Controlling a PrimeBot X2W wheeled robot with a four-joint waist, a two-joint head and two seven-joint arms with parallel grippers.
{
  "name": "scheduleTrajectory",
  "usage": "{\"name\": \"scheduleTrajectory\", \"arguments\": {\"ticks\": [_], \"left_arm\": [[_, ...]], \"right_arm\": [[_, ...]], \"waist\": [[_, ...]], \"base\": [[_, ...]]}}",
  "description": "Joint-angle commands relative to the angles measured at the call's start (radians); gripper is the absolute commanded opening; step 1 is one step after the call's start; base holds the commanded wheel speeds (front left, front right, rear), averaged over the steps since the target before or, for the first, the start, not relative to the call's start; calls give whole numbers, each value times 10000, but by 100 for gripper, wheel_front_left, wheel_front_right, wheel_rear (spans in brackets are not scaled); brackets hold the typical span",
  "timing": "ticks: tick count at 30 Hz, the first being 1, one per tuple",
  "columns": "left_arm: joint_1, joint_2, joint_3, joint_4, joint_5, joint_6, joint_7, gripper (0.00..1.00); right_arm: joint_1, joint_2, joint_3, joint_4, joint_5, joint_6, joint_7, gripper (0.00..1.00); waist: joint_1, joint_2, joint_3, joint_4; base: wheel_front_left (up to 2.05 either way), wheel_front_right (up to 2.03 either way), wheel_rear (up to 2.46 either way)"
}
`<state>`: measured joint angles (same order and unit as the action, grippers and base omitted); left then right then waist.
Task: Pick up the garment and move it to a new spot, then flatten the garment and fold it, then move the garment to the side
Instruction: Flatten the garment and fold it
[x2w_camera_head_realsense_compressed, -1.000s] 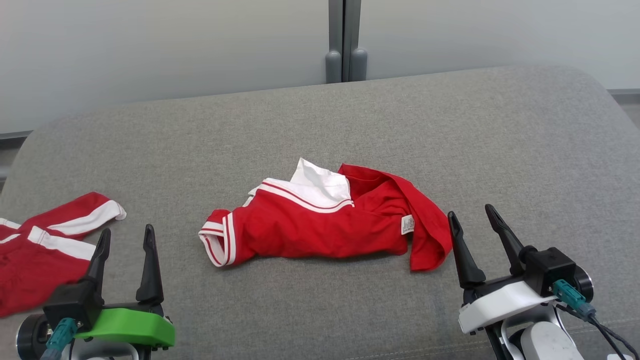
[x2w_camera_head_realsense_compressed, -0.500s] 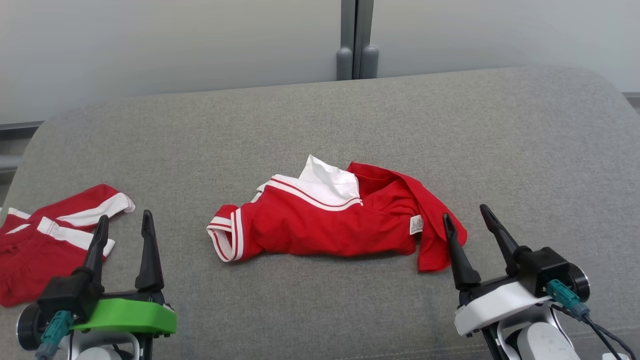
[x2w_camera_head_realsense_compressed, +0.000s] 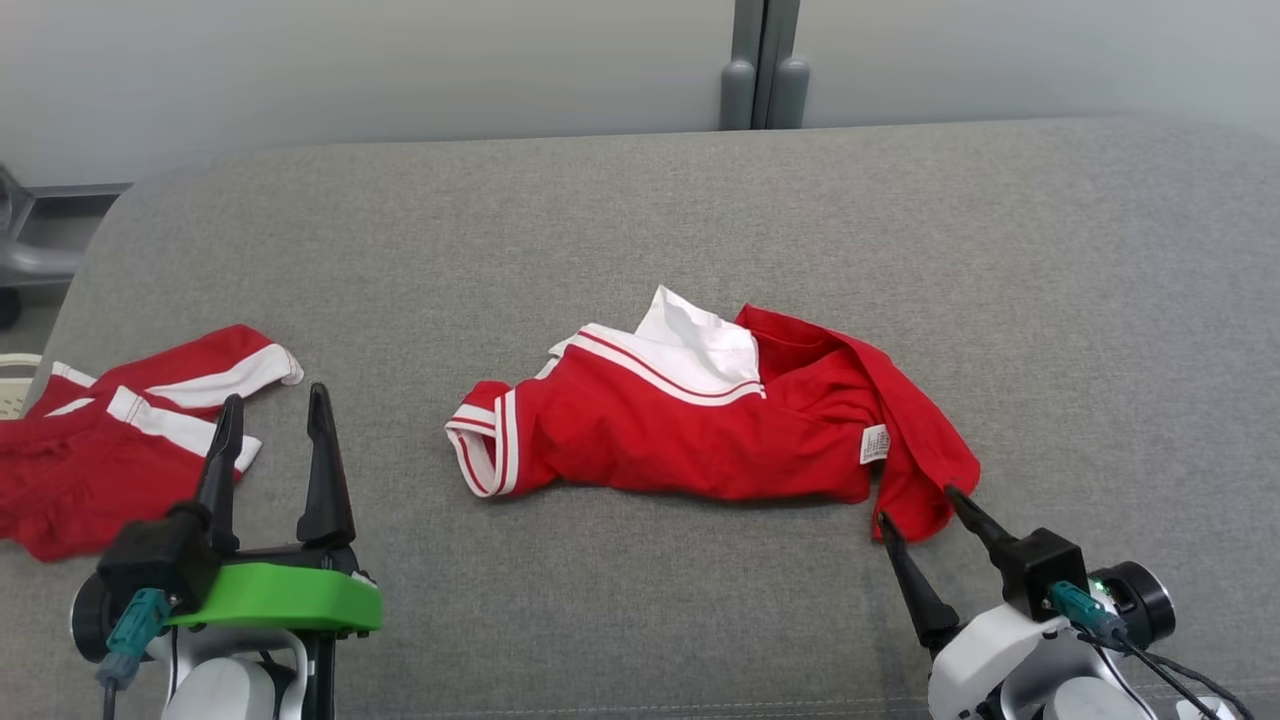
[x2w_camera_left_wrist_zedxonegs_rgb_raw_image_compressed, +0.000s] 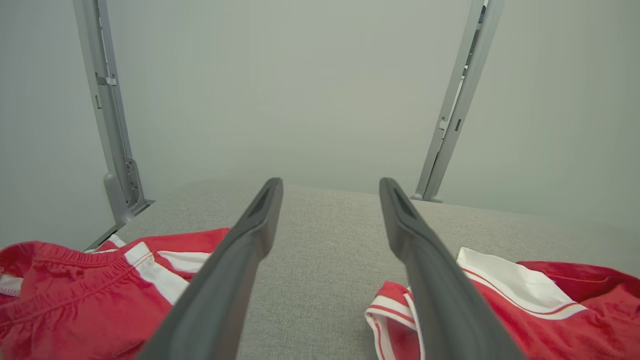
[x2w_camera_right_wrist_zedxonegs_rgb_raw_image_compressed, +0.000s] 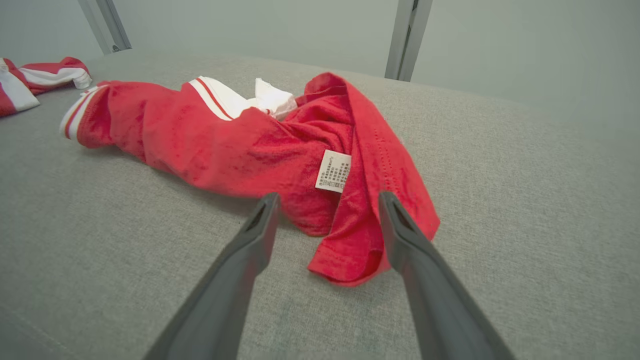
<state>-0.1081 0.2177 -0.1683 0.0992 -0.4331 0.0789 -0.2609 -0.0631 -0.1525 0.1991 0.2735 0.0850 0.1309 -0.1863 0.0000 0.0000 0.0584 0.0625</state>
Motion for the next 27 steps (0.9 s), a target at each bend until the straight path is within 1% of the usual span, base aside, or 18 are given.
{"name": "scheduleTrajectory", "arguments": {"ticks": [1, 6, 12, 13, 14, 15, 16, 20, 23, 27], "left_arm": [[-180, -76, 43, 47, 146, -103, -22, 100], [-322, -335, 84, 245, 475, -309, -22, 100], [-555, -671, 126, 469, 739, -597, -22, 100], [-634, -749, 168, 541, 821, -701, -22, 100], [-681, -789, 199, 567, 870, -725, -22, 100], [-709, -830, 223, 591, 913, -778, -22, 100], [-712, -867, 239, 622, 970, -811, -22, 100], [-744, -947, 321, 669, 1071, -897, -22, 100], [-745, -984, 466, 698, 1167, -951, -22, 100], [-751, -1025, 627, 731, 1308, -1053, -22, 100]], "right_arm": [[-84, -116, 80, 259, -130, -3, 79, 100], [-534, -352, 153, 1288, -280, -3, -27, 100], [-1321, -568, 278, 2786, -729, -3, -89, 100], [-1552, -583, 330, 3189, -822, -3, -117, 100], [-1659, -568, 356, 3384, -859, -3, -105, 61], [-1757, -581, 391, 3560, -944, -3, -108, 40], [-1829, -559, 378, 3732, -939, -8, -93, 0], [-2004, -491, 408, 4116, -923, -9, -64, 0], [-2153, -392, 452, 4127, -736, -9, -182, 0], [-2142, -354, 546, 3360, -379, -8, -426, 0]], "waist": [[0, 0, 176, 181], [0, 0, 449, 404], [0, 0, 718, 660], [0, 0, 793, 729], [0, 0, 818, 747], [0, 0, 835, 764], [0, 0, 853, 779], [0, 0, 918, 754], [0, 0, 969, 650], [0, 0, 998, 476]], "base": [[0, 0, 0], [0, 0, 0], [0, 0, 0], [0, 0, 0], [0, 0, 0], [0, 0, 0], [0, 0, 0], [0, 0, 0], [0, 0, 0], [0, 0, 0]]}}
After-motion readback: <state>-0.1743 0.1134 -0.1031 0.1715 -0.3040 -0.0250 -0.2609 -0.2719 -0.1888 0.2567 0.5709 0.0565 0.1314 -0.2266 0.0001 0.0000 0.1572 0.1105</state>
